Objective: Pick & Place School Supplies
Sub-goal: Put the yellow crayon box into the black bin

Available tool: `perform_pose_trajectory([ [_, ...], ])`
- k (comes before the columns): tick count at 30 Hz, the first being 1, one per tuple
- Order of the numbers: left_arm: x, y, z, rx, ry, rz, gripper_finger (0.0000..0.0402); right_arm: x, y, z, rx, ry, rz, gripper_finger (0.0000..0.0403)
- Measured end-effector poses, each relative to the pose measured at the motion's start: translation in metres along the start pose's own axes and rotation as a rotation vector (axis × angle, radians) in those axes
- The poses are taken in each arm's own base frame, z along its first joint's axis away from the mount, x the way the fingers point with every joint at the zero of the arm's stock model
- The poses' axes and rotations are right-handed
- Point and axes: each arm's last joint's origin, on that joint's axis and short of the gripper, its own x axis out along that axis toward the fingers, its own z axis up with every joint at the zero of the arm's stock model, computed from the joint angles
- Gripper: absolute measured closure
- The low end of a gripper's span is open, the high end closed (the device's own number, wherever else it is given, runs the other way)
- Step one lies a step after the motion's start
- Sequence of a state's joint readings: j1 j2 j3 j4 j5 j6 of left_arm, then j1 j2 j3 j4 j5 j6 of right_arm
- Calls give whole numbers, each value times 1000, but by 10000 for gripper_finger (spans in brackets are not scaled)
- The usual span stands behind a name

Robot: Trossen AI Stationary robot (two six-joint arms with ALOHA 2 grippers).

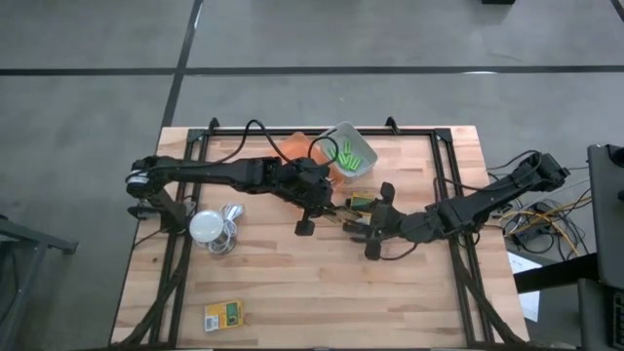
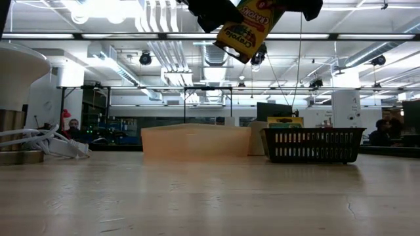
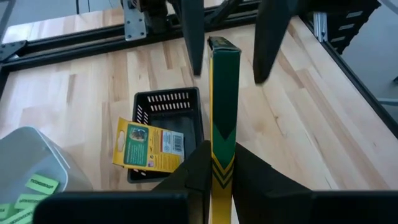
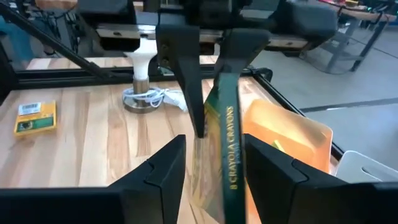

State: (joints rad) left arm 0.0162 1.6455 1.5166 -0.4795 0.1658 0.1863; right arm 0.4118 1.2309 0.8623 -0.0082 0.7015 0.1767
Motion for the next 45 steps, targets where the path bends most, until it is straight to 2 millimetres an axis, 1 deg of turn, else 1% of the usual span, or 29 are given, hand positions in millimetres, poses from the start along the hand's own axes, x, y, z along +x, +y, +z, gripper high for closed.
perform_pose_trajectory([
  [4, 0, 0, 1, 2, -9, 2, 358, 4, 3, -4, -16, 14, -2, 254],
  [7, 0, 0, 1, 4, -9, 2, 358, 6, 4, -6, -41, 21, -7, 265],
  [19, 0, 0, 1, 25, -8, 1, 358, 7, 4, -6, -31, 17, -12, 344],
  [24, 0, 0, 1, 31, -8, 2, 358, 7, 4, -5, -24, 16, -11, 366],
  [36, 0, 1, 1, 40, -2, 35, 353, 7, 4, -5, -26, 16, -14, 364],
  [45, 0, 2, 1, 65, -1, 44, 300, 7, 4, -5, -28, 16, -12, 365],
])
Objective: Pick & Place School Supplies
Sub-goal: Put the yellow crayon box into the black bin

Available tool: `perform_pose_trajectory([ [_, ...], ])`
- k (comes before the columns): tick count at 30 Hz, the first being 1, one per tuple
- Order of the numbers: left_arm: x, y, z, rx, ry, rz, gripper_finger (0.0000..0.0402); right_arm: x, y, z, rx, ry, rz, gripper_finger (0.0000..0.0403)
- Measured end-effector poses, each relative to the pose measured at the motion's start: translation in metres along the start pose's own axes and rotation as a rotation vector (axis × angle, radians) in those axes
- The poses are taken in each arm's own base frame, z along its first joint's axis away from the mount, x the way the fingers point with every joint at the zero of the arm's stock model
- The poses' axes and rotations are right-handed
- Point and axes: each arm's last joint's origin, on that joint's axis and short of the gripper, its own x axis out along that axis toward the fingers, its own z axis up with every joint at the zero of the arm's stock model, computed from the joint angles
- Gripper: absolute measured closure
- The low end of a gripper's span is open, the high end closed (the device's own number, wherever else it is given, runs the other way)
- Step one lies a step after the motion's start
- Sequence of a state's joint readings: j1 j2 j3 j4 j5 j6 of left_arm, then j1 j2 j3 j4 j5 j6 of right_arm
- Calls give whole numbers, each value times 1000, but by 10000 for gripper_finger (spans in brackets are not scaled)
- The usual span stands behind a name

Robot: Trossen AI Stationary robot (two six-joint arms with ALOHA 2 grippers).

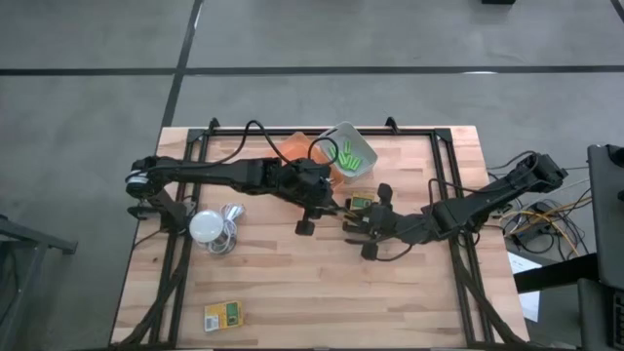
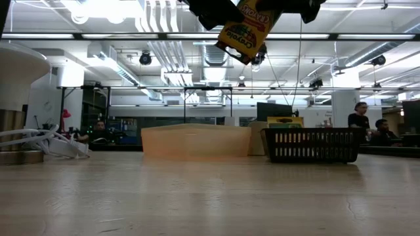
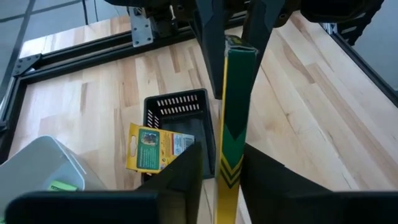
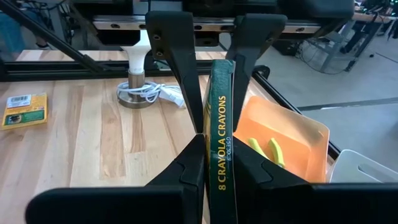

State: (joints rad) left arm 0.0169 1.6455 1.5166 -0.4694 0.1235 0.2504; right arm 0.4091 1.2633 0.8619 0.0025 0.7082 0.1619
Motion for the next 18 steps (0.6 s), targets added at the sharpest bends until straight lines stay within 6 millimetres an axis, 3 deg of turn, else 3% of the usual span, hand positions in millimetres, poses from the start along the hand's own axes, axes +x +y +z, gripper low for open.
perform_pose_trajectory([
  [18, 0, 1, 0, -52, 7, 23, 190, 0, 0, 0, -6, 1, 2, 365],
])
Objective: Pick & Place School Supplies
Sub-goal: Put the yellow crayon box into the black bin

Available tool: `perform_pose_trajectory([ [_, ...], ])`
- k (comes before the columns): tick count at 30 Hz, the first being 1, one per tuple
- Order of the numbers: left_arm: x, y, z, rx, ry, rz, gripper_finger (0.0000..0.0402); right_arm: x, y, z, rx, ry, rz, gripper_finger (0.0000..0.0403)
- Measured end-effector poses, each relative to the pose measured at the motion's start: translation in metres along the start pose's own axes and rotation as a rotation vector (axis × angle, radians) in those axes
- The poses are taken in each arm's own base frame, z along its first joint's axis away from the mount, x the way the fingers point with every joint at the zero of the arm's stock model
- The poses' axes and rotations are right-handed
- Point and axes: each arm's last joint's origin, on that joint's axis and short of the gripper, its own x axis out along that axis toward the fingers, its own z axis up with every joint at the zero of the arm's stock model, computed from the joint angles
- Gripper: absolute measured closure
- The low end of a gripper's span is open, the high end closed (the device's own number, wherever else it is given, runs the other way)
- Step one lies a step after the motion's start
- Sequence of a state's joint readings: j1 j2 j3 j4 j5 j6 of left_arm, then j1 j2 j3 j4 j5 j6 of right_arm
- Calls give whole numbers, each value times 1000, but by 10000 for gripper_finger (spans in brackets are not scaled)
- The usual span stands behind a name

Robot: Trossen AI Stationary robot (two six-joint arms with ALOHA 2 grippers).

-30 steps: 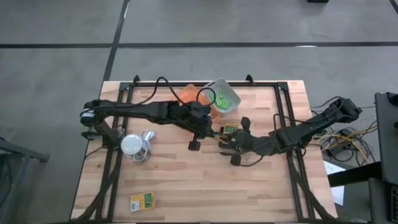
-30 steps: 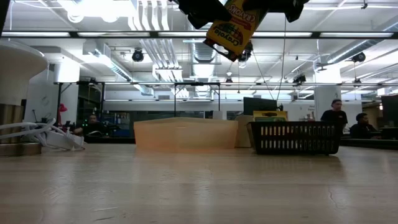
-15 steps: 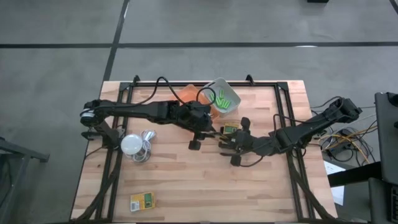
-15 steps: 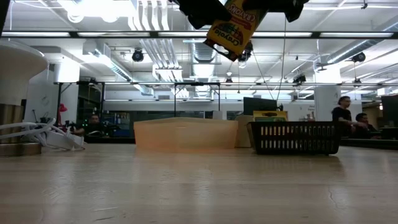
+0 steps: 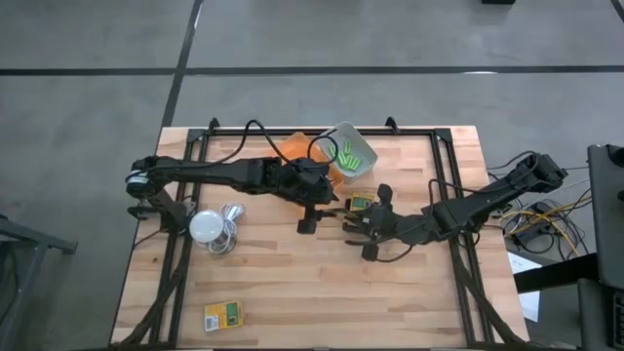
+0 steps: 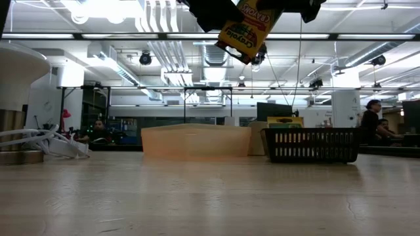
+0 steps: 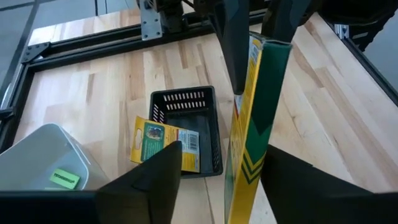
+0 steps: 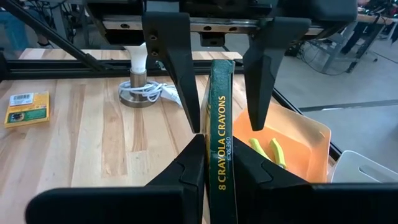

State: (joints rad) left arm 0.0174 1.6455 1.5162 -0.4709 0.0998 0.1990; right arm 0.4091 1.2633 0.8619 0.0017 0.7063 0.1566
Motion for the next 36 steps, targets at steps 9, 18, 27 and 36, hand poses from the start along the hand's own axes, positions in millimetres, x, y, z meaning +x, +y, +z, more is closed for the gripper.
perform_pose_trajectory([
  [9, -13, -2, 5, -132, -29, -21, 179, 0, 0, -1, -4, 5, -1, 365],
  [18, -84, -2, 16, -132, -114, 90, 179, 0, 0, 5, 36, -47, -2, 365],
  [27, -108, -24, -18, -214, -350, 59, 194, -9, -3, 32, 61, -246, 9, 365],
  [36, -78, -41, -103, -360, -967, -16, 204, -15, -7, 40, 79, -304, 20, 365],
])
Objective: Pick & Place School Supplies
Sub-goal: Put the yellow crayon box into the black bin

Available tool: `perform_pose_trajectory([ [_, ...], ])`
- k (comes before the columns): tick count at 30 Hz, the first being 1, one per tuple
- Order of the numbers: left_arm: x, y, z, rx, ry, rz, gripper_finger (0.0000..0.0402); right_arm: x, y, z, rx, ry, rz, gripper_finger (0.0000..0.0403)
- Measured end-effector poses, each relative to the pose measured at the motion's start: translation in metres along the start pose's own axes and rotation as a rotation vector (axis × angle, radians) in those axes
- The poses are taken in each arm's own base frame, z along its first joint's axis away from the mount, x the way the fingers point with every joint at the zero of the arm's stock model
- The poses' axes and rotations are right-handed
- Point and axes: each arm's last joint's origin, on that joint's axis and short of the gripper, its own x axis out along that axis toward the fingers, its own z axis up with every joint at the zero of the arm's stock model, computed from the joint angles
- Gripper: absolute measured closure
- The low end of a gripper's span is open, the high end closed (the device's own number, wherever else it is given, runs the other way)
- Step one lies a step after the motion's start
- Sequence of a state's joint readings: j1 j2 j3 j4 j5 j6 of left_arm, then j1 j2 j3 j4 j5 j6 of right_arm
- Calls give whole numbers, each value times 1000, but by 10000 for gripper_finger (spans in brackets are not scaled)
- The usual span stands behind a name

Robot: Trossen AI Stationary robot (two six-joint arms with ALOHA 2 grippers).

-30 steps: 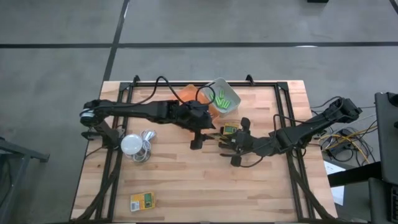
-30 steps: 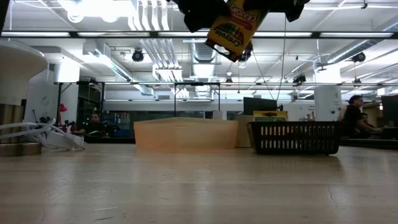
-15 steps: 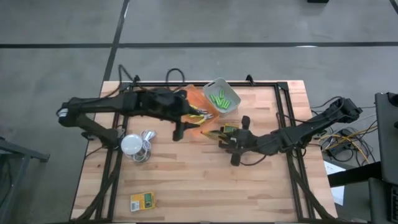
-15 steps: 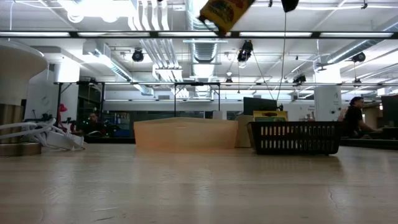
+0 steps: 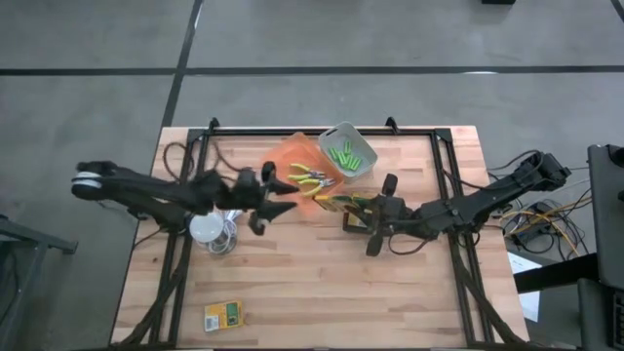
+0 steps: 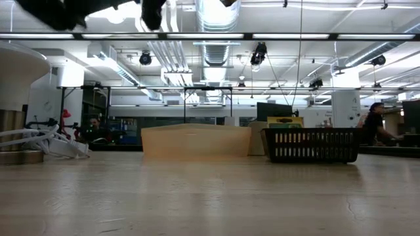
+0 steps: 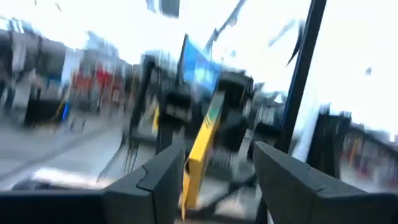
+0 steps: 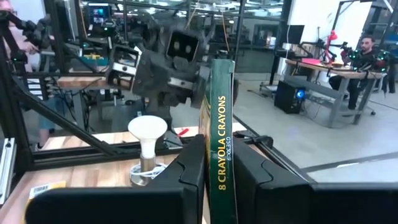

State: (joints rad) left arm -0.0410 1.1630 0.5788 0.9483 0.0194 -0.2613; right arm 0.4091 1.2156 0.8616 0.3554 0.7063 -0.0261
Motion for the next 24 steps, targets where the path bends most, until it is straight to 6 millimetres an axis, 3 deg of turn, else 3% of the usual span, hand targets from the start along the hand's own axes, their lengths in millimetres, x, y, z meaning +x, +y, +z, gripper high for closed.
perform_pose_trajectory([
  [4, -23, 9, -28, -40, -141, 27, 204, 0, 0, 0, 22, -1, -1, 365],
  [9, -23, 16, -53, -62, -82, 67, 204, 0, 0, 0, 45, -2, 1, 364],
  [24, 42, 20, -71, 64, 24, 20, 204, 0, 0, 0, 54, -2, 1, 364],
])
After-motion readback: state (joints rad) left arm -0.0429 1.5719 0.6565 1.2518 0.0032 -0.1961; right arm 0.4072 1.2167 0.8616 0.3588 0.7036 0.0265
